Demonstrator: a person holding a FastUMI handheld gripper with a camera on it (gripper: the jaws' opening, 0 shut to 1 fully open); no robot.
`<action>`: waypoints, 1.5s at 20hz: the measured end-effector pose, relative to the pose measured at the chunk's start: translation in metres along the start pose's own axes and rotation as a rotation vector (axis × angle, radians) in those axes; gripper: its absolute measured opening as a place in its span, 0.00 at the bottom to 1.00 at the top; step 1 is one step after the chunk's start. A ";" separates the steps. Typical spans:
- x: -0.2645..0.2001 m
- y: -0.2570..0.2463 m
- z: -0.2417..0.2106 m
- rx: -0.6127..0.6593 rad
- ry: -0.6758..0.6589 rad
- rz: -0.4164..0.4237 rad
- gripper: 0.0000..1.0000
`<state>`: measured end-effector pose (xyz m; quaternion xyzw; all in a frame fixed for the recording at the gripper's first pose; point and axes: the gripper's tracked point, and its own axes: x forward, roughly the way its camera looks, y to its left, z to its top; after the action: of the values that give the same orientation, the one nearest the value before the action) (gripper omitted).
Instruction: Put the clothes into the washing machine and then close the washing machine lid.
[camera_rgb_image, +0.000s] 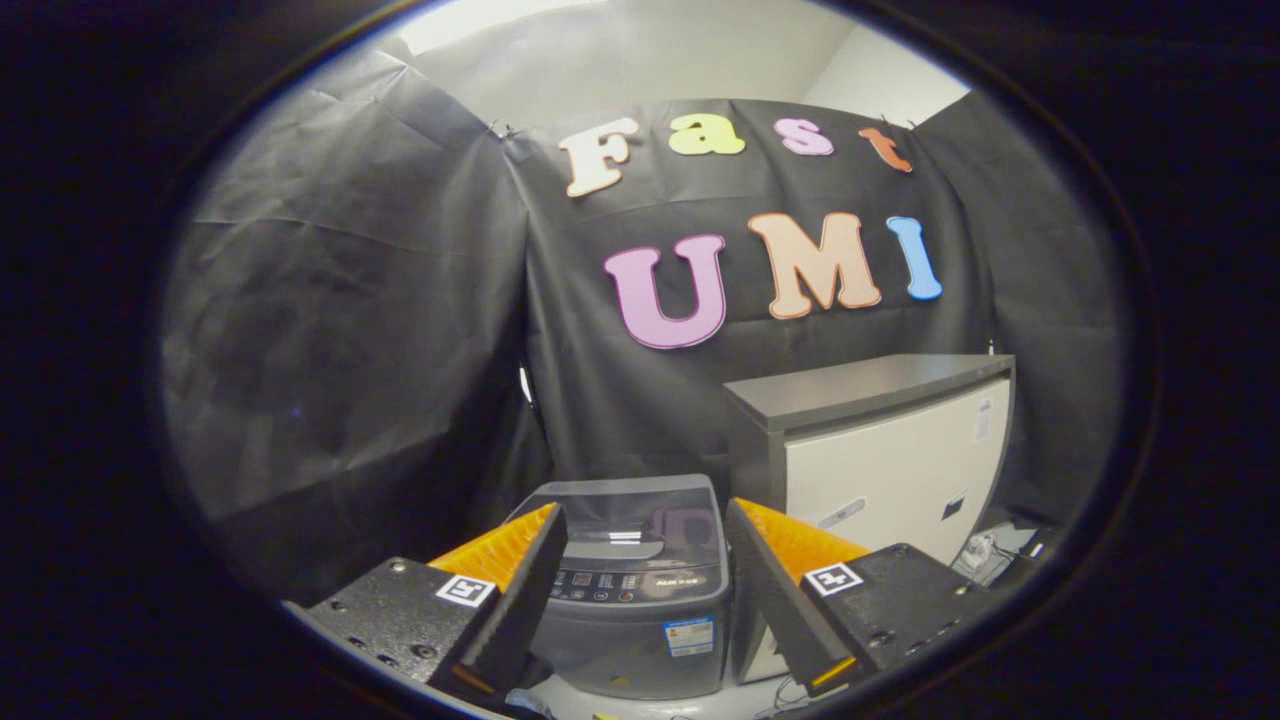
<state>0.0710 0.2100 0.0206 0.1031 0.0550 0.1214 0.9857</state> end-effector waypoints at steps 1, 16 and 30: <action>-0.006 -0.009 0.007 0.003 -0.001 -0.003 0.97; -0.068 -0.040 0.070 -0.075 -0.132 -0.044 0.97; -0.080 -0.021 0.056 -0.123 -0.088 -0.024 0.96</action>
<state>0.0057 0.1593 0.0770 0.0471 0.0054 0.1078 0.9930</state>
